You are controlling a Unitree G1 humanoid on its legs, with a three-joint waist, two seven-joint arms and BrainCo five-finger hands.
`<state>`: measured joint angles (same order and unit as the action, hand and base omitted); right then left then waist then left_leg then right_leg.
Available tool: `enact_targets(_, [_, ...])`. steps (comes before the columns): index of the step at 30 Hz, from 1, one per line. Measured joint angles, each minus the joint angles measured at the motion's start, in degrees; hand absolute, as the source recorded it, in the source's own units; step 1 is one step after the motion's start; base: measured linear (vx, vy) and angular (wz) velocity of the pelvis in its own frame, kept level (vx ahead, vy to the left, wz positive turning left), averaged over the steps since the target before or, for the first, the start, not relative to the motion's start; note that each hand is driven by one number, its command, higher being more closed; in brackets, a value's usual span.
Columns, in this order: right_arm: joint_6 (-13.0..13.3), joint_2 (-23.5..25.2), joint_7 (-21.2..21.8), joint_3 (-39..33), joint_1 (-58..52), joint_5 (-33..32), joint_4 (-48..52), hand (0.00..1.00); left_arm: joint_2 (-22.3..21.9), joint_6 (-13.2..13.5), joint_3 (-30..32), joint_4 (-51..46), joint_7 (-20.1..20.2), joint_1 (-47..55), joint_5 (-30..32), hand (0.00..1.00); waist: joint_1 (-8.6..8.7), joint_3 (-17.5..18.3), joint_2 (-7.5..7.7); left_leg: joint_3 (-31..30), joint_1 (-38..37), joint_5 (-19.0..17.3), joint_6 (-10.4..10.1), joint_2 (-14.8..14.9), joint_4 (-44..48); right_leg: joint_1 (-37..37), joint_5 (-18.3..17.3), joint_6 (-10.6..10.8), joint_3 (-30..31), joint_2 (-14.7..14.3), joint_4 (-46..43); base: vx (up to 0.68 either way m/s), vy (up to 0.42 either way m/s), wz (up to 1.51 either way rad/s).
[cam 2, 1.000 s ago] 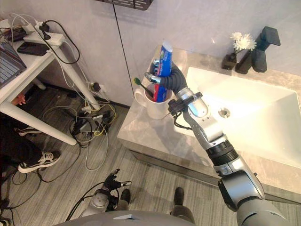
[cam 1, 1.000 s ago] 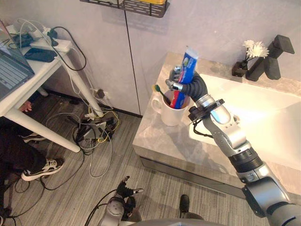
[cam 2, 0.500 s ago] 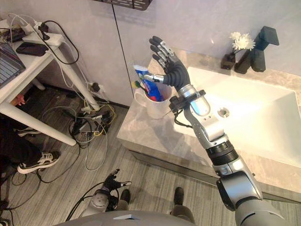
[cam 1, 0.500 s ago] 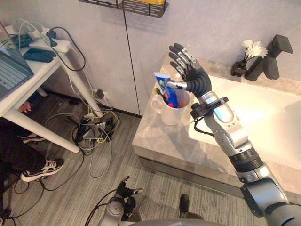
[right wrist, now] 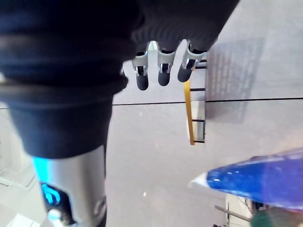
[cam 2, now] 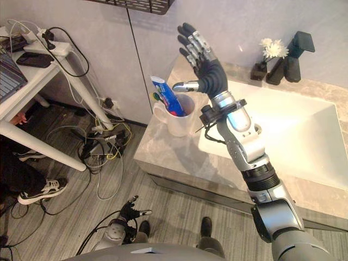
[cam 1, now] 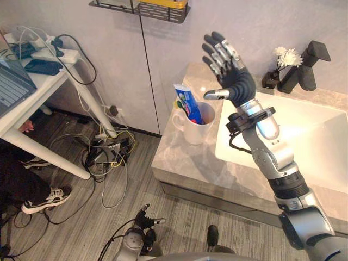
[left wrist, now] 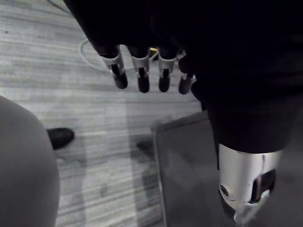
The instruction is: Organize washtable
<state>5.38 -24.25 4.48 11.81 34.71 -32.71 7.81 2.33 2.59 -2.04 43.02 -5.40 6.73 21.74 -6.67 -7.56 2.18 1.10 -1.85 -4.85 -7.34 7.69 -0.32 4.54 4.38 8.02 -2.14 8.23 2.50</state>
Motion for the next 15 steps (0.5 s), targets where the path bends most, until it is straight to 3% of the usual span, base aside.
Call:
enact_targets(4, [2.0, 0.0, 0.1, -5.6, -2.0, -1.8, 4.6, 0.00, 0.2, 0.1, 0.0, 0.2, 0.1, 0.0, 0.1, 0.00, 0.18, 0.3, 0.40, 0.1, -0.8, 0.0, 0.0, 0.0, -0.3, -0.7, 0.0, 0.0, 0.0, 0.0, 0.0, 0.00, 0.000, 0.00])
enact_targets(8, [4.0, 0.2, -0.3, -18.2, -11.2, -2.2, 11.2, 0.00, 0.4, 0.2, 0.6, 1.5, 0.1, -0.4, 0.4, 0.00, 0.58, 1.0, 1.21, 0.2, -0.9, 0.0, 0.0, -0.1, -0.3, -0.7, 0.0, 0.0, 0.0, 0.1, 0.0, 0.00, 0.000, 0.00])
enact_targets(12, [6.8, 3.3, -3.0, -30.8, -21.9, -2.4, 14.7, 0.00, 0.2, 0.2, 2.1, 2.7, 0.0, -0.3, 1.5, 0.00, 2.51, 1.4, 1.03, 1.3, -1.4, 0.0, 0.0, -0.1, -0.4, -0.5, 0.0, 0.0, 1.1, 0.0, 0.0, -0.01, 0.001, -0.13])
enact_targets(15, [7.9, 9.4, -4.8, -37.7, -31.4, -2.8, 15.4, 0.00, 0.0, 0.2, 3.4, 4.6, -0.2, 0.0, 2.6, 0.00, 3.99, 3.2, 0.64, 2.3, -1.4, -0.1, 0.0, -0.1, -0.7, 0.4, 0.0, 0.0, 2.0, -0.1, 0.0, 0.00, 0.004, -0.20])
